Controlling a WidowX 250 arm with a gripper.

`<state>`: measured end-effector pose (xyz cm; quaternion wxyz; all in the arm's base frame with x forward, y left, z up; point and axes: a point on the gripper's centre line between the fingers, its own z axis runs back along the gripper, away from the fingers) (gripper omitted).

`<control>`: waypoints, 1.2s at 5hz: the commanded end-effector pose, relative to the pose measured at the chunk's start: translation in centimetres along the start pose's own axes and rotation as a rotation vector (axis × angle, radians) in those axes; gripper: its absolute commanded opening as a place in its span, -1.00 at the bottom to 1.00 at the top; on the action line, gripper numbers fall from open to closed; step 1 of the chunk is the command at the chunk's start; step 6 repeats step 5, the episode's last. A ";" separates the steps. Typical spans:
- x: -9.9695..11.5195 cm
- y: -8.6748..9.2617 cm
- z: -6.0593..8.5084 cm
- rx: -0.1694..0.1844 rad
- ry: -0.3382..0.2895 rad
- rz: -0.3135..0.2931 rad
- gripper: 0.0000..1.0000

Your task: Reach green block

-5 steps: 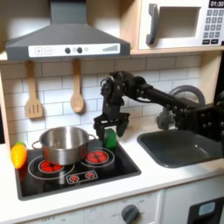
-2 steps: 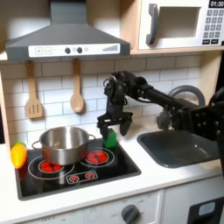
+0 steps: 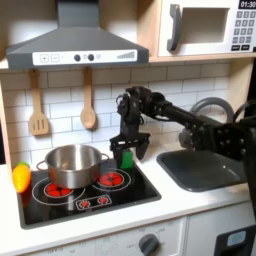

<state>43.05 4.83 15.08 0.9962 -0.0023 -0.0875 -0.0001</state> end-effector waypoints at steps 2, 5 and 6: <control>0.4 0.3 -1.6 0.004 0.045 0.008 1.00; 0.6 0.3 -1.4 0.010 0.014 -0.034 1.00; 0.6 0.3 -1.4 0.010 0.014 -0.034 1.00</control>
